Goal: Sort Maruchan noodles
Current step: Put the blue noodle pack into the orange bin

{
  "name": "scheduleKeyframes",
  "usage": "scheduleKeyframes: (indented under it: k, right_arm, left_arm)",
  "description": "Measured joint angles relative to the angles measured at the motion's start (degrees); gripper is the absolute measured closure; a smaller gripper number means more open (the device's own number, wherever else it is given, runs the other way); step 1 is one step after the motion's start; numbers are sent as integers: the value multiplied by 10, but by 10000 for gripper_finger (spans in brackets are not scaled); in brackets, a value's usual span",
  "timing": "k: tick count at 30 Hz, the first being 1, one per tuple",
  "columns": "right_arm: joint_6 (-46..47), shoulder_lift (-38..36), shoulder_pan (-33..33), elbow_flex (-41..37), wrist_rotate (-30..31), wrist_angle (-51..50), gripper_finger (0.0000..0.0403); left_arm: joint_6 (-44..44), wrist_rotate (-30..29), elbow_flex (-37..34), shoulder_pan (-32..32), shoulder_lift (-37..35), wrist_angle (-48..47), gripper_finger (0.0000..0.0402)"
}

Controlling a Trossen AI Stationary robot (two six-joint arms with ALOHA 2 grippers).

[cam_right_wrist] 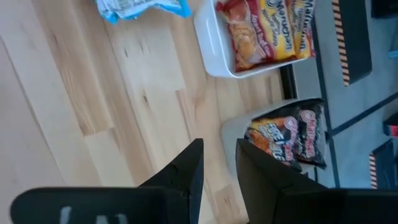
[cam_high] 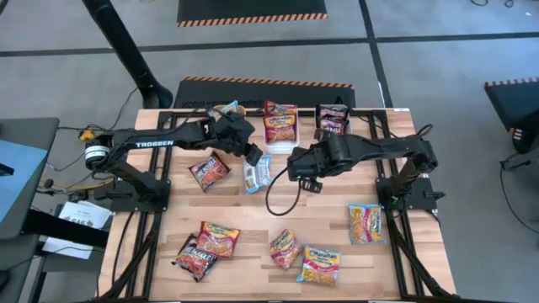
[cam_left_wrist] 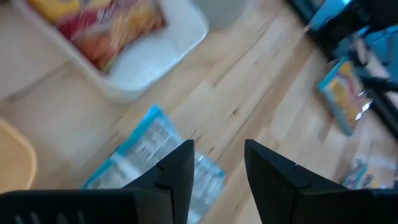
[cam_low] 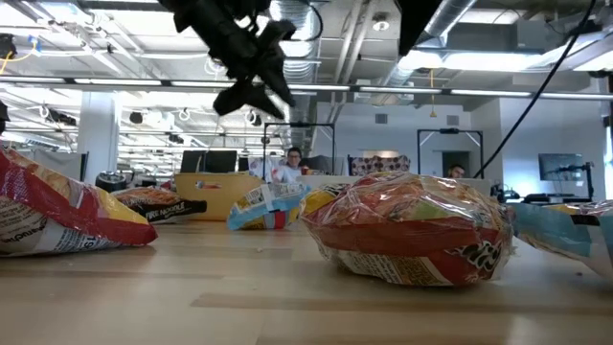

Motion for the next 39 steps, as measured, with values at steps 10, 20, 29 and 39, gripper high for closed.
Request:
scheduleKeyframes:
  k: [10, 20, 29, 39]
  right_arm:
    - [-1, -43, -13, 0, 0, -1, 284]
    - [-3, -58, -65, 0, 2, -1, 284]
    - [-12, -57, -84, 0, 1, -2, 285]
    - [-11, -57, -84, 0, 1, -2, 284]
  left_arm:
    - [-72, -63, 38, -10, 0, -47, 274]
    - [-66, -73, 50, -56, 82, -24, 274]
    - [-77, -86, 68, -58, 152, -43, 274]
    - [-96, -97, 69, -80, 216, -72, 274]
